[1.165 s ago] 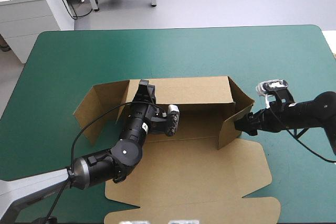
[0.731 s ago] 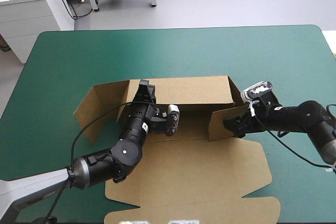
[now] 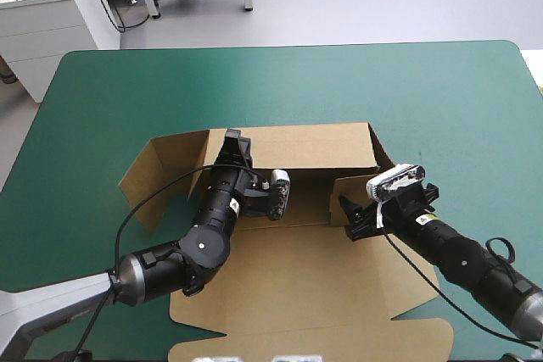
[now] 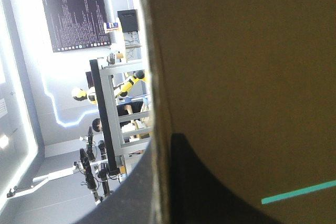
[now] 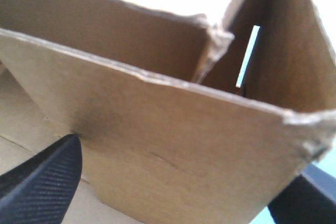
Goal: Fold the box
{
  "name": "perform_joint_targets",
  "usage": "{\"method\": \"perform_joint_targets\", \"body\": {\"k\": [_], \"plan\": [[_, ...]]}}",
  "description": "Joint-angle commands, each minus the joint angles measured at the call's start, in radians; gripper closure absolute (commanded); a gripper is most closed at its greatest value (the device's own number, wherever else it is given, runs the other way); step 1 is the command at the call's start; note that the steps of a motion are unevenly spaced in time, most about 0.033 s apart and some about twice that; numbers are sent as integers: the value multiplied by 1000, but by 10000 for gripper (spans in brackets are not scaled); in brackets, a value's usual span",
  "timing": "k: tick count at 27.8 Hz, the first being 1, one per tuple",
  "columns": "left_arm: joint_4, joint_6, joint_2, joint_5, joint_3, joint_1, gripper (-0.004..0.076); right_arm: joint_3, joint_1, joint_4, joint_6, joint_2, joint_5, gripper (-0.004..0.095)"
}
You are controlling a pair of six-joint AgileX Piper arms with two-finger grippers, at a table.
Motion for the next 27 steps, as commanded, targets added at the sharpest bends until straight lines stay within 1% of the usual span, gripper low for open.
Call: {"method": "perform_joint_targets", "body": {"k": [1,3,6,8,9,12,15,22,23,25,27], "plan": [[21,6,-29,19,-15,-6,732,-25,11,11,-2,5,-90,91],[21,6,-29,17,-15,-6,732,-27,11,11,-2,27,-107,164],[21,6,-29,10,-15,-6,732,-32,11,11,-2,53,-124,334],[21,6,-29,6,-15,-6,732,-37,11,11,-2,65,-138,523],[21,6,-29,5,-15,-6,732,-37,11,-6,-2,69,-147,682],[21,6,-29,5,-15,-6,732,-39,11,-14,-2,70,-150,907],[21,6,-29,5,-15,-6,732,-39,11,-14,-2,70,-154,926],[21,2,-29,5,-15,-6,724,-48,11,-16,-2,70,-160,925],[21,2,-29,5,-18,-6,706,-53,11,-16,-4,70,-160,925],[21,2,-29,5,-19,-6,636,-57,11,-16,-6,70,-162,926],[21,2,-29,5,-19,-6,505,-57,11,-16,-6,70,-162,927]]}}
